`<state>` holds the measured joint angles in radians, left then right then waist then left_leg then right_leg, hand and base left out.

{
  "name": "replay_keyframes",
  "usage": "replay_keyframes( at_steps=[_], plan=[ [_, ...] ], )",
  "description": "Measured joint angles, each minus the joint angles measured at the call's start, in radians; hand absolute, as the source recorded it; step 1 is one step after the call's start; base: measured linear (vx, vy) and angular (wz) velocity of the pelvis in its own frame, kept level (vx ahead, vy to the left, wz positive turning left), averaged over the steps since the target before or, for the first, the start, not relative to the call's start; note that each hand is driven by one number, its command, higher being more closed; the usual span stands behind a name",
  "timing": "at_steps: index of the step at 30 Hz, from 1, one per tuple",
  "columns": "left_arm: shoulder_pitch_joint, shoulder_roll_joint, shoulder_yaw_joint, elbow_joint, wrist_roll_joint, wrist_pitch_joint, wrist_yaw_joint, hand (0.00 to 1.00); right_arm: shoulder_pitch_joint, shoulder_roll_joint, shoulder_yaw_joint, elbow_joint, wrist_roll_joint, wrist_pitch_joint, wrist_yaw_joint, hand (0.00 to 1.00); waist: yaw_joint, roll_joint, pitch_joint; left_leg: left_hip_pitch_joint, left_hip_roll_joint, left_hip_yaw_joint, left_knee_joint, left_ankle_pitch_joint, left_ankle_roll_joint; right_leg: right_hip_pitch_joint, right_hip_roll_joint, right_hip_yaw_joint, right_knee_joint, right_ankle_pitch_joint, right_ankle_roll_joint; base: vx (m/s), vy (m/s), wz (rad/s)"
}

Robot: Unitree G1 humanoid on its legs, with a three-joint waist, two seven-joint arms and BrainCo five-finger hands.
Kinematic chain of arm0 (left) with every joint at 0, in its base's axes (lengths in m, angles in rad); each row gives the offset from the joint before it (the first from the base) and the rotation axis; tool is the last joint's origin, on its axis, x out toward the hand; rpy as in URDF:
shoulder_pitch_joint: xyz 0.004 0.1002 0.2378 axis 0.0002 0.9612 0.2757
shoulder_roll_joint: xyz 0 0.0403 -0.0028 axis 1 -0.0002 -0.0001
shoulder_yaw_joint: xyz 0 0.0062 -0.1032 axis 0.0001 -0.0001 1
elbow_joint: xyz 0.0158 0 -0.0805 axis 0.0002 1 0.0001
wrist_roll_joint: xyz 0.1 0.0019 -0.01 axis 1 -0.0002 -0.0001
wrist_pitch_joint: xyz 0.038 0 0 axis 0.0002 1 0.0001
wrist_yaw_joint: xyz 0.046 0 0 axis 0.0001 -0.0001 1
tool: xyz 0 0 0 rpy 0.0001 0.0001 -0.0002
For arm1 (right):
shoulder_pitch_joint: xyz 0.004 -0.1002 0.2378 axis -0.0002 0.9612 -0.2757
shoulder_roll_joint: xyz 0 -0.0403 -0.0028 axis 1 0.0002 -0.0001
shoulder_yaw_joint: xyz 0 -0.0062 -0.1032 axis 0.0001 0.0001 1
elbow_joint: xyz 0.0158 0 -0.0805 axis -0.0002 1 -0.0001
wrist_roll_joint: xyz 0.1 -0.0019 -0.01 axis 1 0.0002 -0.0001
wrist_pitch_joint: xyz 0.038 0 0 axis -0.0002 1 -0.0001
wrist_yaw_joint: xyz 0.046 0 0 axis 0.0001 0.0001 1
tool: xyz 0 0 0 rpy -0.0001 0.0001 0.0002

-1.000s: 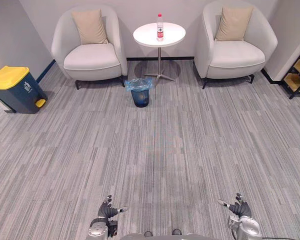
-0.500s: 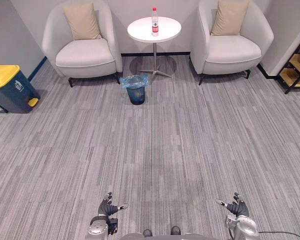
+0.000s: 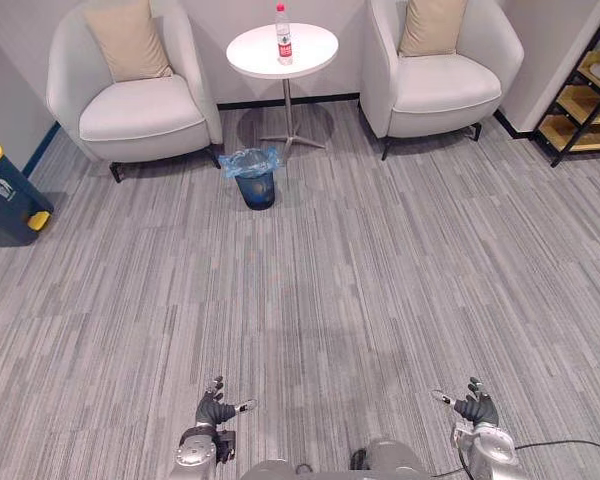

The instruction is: Gather rubbish on tea table into small bin, then transfer packed bag to large trash can.

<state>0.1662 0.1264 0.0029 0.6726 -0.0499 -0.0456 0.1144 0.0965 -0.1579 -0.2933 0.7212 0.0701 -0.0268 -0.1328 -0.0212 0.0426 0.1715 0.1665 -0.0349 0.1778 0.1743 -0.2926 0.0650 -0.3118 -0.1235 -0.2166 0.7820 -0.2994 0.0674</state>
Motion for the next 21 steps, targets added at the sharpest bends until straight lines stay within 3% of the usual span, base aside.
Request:
replay_keyframes(
  at_steps=[2, 4, 5, 6, 8, 9, 10, 11, 13, 15, 18, 19, 20, 21],
  plan=[
    [-0.033, -0.002, 0.000, 0.001, -0.001, 0.000, 0.000, 0.00, -0.025, -0.033, 0.000, 0.000, 0.000, 0.000, 0.000, 0.00, -0.020, 0.023, 0.023, 0.020, 0.045, -0.023, -0.002, -0.005, -0.014, -0.055, 0.015, -0.030, -0.144, 0.013, -0.012, 0.30, -0.109, 0.38],
    [-0.053, 0.003, 0.000, 0.001, -0.001, -0.002, 0.000, 0.00, -0.029, -0.046, 0.000, 0.000, 0.001, -0.001, 0.000, 0.00, -0.019, 0.020, 0.023, 0.033, 0.065, -0.035, -0.007, -0.012, -0.055, -0.074, 0.037, -0.022, -0.311, 0.108, -0.013, 0.29, -0.124, 0.25],
    [-0.056, 0.014, 0.000, 0.002, 0.000, -0.003, 0.000, 0.00, -0.026, -0.046, 0.001, 0.000, 0.002, -0.001, 0.000, 0.00, -0.018, -0.002, 0.022, 0.056, 0.060, -0.042, -0.021, -0.018, -0.078, -0.069, 0.031, 0.000, -0.399, 0.239, -0.035, 0.50, -0.248, 0.15],
    [-0.059, 0.009, 0.000, 0.018, 0.000, -0.002, 0.000, 0.00, -0.029, -0.055, -0.003, 0.001, 0.004, 0.000, -0.003, 0.00, -0.017, 0.013, 0.023, 0.083, 0.098, -0.047, -0.027, -0.031, -0.108, -0.068, 0.052, -0.014, -0.350, 0.260, -0.121, 0.50, -0.276, 0.13],
    [-0.075, 0.004, 0.000, 0.020, 0.000, -0.002, 0.000, 0.00, -0.040, -0.049, -0.003, -0.002, 0.009, -0.004, -0.003, 0.00, -0.025, 0.014, 0.021, 0.045, 0.123, -0.065, 0.069, -0.007, -0.150, -0.060, 0.056, -0.037, -0.329, 0.201, -0.144, 0.43, -0.290, 0.27],
    [-0.087, -0.007, 0.000, 0.022, 0.000, -0.002, -0.001, 0.00, -0.038, -0.048, -0.003, -0.001, 0.011, -0.005, -0.003, 0.00, -0.024, 0.021, 0.023, -0.020, 0.145, -0.071, 0.222, 0.016, -0.186, -0.024, 0.069, -0.054, -0.354, 0.182, -0.154, 0.40, -0.282, 0.37],
    [-0.091, -0.011, -0.001, 0.024, 0.000, -0.002, -0.003, 0.00, -0.035, -0.047, -0.002, -0.001, 0.013, -0.005, -0.003, 0.00, -0.024, 0.029, 0.024, -0.063, 0.166, -0.077, 0.330, 0.042, -0.199, 0.013, 0.083, -0.065, -0.384, 0.179, -0.157, 0.42, -0.275, 0.31],
    [-0.089, -0.014, -0.001, 0.024, 0.000, -0.002, -0.005, 0.00, -0.027, -0.042, 0.009, -0.001, 0.024, -0.005, -0.004, 0.00, -0.021, 0.036, 0.030, -0.143, 0.217, -0.090, 0.551, 0.090, -0.192, 0.106, 0.112, -0.078, -0.455, 0.179, -0.169, 0.34, -0.198, 0.20],
    [-0.079, -0.014, -0.001, 0.024, 0.000, -0.002, -0.005, 0.00, -0.017, -0.043, 0.037, -0.001, 0.043, -0.010, -0.004, 0.00, -0.015, 0.025, 0.041, -0.216, 0.281, -0.042, 0.803, 0.081, -0.177, 0.252, 0.141, -0.086, -0.552, 0.180, -0.177, 0.40, -0.212, 0.08],
    [-0.079, -0.016, -0.002, 0.023, 0.000, -0.002, -0.005, 0.00, -0.028, -0.046, 0.036, -0.003, 0.049, -0.017, -0.018, 0.00, -0.008, 0.012, 0.049, -0.302, 0.297, -0.006, 0.873, 0.066, -0.151, 0.339, 0.146, -0.080, -0.619, 0.177, -0.182, 0.33, -0.167, -0.05],
    [-0.087, -0.016, 0.000, 0.017, 0.000, -0.002, -0.003, 0.00, -0.046, -0.044, 0.025, 0.000, 0.065, -0.018, -0.035, 0.00, 0.024, 0.019, 0.053, -0.447, 0.248, 0.021, 0.691, 0.049, -0.136, 0.406, 0.142, -0.054, -0.685, 0.175, -0.184, 0.34, -0.042, -0.23],
    [-0.085, -0.020, 0.000, 0.008, -0.001, -0.001, -0.003, 0.00, -0.046, -0.038, 0.015, 0.001, 0.070, -0.012, -0.038, 0.00, 0.039, 0.013, 0.065, -0.452, 0.203, 0.017, 0.538, 0.051, -0.138, 0.439, 0.131, -0.042, -0.703, 0.171, -0.178, 0.25, 0.040, -0.21],
    [-0.081, -0.023, 0.000, 0.002, -0.001, -0.001, -0.003, 0.00, -0.047, -0.036, 0.013, 0.001, 0.073, -0.011, -0.039, 0.00, 0.042, 0.009, 0.067, -0.450, 0.177, 0.010, 0.443, 0.058, -0.139, 0.453, 0.124, -0.038, -0.712, 0.166, -0.169, 0.32, 0.075, -0.20],
    [-0.077, -0.031, 0.000, 0.000, 0.000, -0.001, -0.004, 0.00, -0.051, -0.037, 0.009, 0.001, 0.076, -0.011, -0.039, 0.00, 0.041, 0.012, 0.066, -0.449, 0.134, -0.013, 0.249, 0.089, -0.154, 0.473, 0.117, -0.031, -0.727, 0.156, -0.153, 0.25, 0.077, -0.14]
  ],
)
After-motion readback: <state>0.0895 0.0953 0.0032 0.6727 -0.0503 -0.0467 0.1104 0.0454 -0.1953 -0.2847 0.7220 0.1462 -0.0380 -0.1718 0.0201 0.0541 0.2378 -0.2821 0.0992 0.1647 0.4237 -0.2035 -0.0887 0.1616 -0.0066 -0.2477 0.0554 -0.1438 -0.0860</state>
